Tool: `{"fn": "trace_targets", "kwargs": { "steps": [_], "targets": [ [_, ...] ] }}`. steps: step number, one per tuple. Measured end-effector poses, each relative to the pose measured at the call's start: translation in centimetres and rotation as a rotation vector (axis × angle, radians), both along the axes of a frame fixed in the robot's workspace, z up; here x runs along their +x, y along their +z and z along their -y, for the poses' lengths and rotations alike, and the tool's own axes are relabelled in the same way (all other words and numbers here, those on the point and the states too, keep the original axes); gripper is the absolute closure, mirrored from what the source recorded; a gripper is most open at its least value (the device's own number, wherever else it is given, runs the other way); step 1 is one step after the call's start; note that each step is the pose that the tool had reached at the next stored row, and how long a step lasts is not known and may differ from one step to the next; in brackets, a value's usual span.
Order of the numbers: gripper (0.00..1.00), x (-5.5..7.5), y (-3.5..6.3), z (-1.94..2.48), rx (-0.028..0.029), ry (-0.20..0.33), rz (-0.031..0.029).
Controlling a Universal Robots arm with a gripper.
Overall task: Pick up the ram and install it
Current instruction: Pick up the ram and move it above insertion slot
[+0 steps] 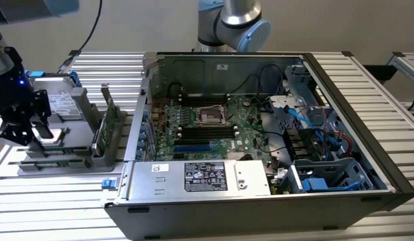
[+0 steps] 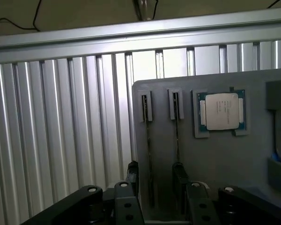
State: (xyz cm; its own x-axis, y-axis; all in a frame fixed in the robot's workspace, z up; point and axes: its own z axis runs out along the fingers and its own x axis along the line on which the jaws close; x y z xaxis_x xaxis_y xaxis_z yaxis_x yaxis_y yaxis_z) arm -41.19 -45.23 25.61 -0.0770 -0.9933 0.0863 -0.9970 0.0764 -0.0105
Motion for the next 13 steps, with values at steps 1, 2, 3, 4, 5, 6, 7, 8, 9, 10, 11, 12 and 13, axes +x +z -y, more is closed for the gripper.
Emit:
{"fn": "trace_targets", "kwargs": {
  "steps": [1,2,3,4,5,6,7,8,9,10,11,12,13],
  "targets": [
    [0.58,0.0,-0.18,0.00,0.0012,0.000,0.0000],
    [0.58,0.0,-0.36,-0.01,0.0021,0.000,0.0000],
    [0.58,0.0,-0.53,-0.01,0.0021,0.000,-0.0001],
    [0.58,-0.1,-0.73,-0.01,0.0023,0.000,0.0001],
    [0.58,-0.1,-0.91,-0.01,0.0023,0.000,0.0001],
    [0.58,-0.1,-1.08,0.00,0.0023,0.000,0.0000],
    [0.58,-0.1,-1.26,0.00,0.0025,0.000,-0.0001],
    [0.58,-0.1,-1.44,-0.01,0.0032,0.000,-0.0001],
    [0.58,-0.1,-1.63,-0.02,0.0049,0.000,-0.0001],
    [0.58,-0.1,-1.81,-0.02,0.0077,0.000,0.0000],
    [0.58,-0.1,-2.00,-0.03,0.0101,0.000,0.0000],
    [0.58,-0.1,-2.17,-0.03,0.0119,0.000,0.0000],
    [0.58,-0.1,-2.36,-0.02,0.0134,0.000,0.0001]
  ]
}}
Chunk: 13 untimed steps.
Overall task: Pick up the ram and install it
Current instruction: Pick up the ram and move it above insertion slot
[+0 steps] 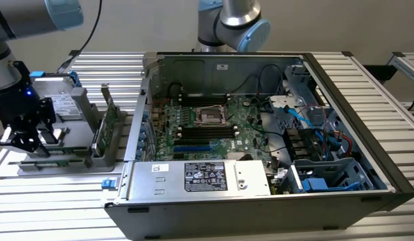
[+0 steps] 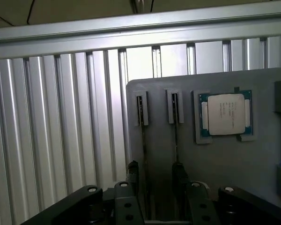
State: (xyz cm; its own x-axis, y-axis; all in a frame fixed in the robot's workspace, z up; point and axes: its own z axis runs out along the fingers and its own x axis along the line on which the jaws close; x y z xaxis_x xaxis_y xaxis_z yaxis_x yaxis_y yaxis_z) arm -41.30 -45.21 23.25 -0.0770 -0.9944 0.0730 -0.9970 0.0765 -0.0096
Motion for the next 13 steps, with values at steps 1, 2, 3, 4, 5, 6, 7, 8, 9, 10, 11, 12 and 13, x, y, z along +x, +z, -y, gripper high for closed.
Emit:
{"fn": "trace_targets", "kwargs": {
  "steps": [1,2,3,4,5,6,7,8,9,10,11,12,13],
  "targets": [
    [0.58,0.0,-0.17,0.00,0.0006,0.000,-0.0001],
    [0.58,0.0,-0.32,0.11,0.0035,0.000,-0.0003],
    [0.58,0.0,-0.49,0.24,0.0071,0.000,0.0000],
    [0.58,0.0,-0.62,0.34,0.0108,0.000,0.0001],
    [0.58,0.0,-0.77,0.47,0.0141,0.000,0.0001],
    [0.58,0.0,-0.94,0.62,0.0169,0.000,0.0001],
    [0.58,-0.1,-1.10,0.76,0.0197,0.000,0.0002],
    [0.58,-0.1,-1.27,0.93,0.0232,0.000,0.0000],
    [0.58,-0.1,-1.41,1.15,0.0270,0.000,0.0000],
    [0.58,-0.1,-1.56,1.40,0.0316,0.000,0.0001],
    [0.58,-0.1,-1.70,1.59,0.0349,0.000,0.0001],
    [0.58,-0.1,-1.85,1.78,0.0377,0.000,-0.0001],
    [0.58,-0.1,-1.92,1.85,0.0385,0.000,-0.0001]
  ]
}}
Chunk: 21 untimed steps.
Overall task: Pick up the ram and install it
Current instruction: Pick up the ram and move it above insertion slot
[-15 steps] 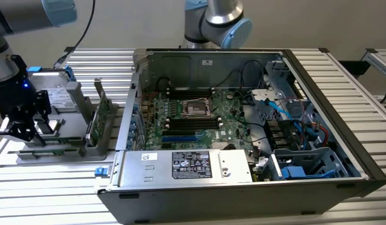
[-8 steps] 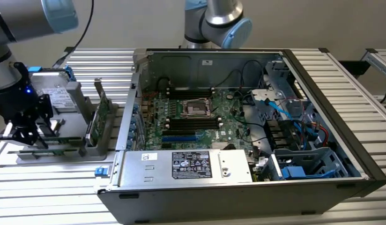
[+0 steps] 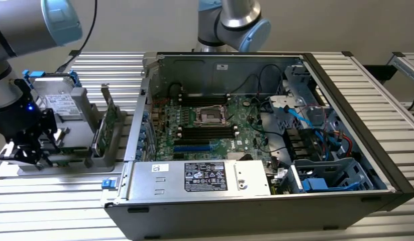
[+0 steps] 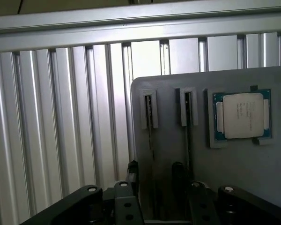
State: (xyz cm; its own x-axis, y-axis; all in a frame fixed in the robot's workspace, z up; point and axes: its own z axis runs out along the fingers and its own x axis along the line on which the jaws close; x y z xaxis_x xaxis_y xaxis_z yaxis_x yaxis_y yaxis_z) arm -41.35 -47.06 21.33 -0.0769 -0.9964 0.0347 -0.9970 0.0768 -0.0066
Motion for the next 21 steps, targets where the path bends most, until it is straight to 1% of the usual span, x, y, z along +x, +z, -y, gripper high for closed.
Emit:
{"fn": "trace_targets", "kwargs": {
  "steps": [3,4,7,8,9,10,12,13,15,16,21],
  "targets": [
    [0.58,0.0,0.00,0.00,0.0000,0.000,-0.0002],
    [0.58,0.0,0.00,0.01,0.0020,0.000,-0.0004],
    [0.58,0.0,-0.02,0.12,0.0232,0.000,-0.0012],
    [0.58,0.0,-0.04,0.23,0.0353,0.000,-0.0036],
    [0.58,0.1,-0.06,0.36,0.0472,0.000,-0.0075],
    [0.58,0.1,-0.08,0.48,0.0584,0.000,-0.0135],
    [0.58,0.2,-0.12,0.67,0.0760,-0.001,-0.0266],
    [0.58,0.2,-0.12,0.77,0.0838,-0.001,-0.0333],
    [0.58,0.3,-0.12,0.95,0.0966,-0.001,-0.0442],
    [0.58,0.4,-0.11,1.04,0.1012,-0.001,-0.0479],
    [0.58,1.1,-0.13,1.42,0.1211,-0.001,-0.0578]
  ]
}}
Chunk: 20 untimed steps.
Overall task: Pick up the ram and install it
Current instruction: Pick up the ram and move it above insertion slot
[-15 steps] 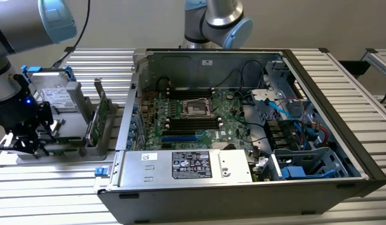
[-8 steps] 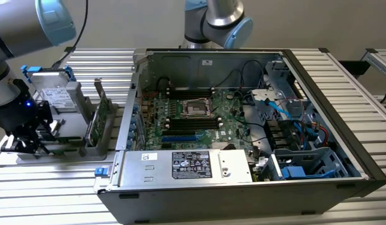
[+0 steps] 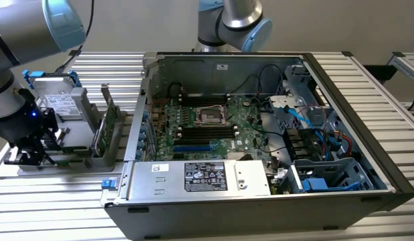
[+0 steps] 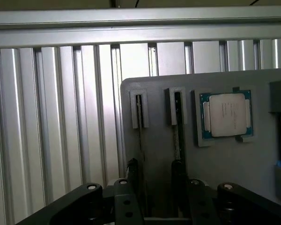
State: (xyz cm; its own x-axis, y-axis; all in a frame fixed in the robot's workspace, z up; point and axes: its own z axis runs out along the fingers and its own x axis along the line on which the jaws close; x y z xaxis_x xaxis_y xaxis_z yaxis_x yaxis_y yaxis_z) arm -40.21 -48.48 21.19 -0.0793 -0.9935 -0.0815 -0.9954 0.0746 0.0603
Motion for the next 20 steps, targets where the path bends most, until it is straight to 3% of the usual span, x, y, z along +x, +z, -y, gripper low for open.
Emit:
{"fn": "trace_targets", "kwargs": {
  "steps": [4,7,11,20],
  "targets": [
    [0.58,0.6,0.00,0.30,0.0174,0.000,-0.0088],
    [0.58,1.2,0.00,0.61,0.0251,0.000,-0.0139],
    [0.58,1.8,-0.37,0.98,0.0262,0.000,-0.0160],
    [0.58,1.8,-1.59,1.01,0.0262,0.001,-0.0162]
  ]
}}
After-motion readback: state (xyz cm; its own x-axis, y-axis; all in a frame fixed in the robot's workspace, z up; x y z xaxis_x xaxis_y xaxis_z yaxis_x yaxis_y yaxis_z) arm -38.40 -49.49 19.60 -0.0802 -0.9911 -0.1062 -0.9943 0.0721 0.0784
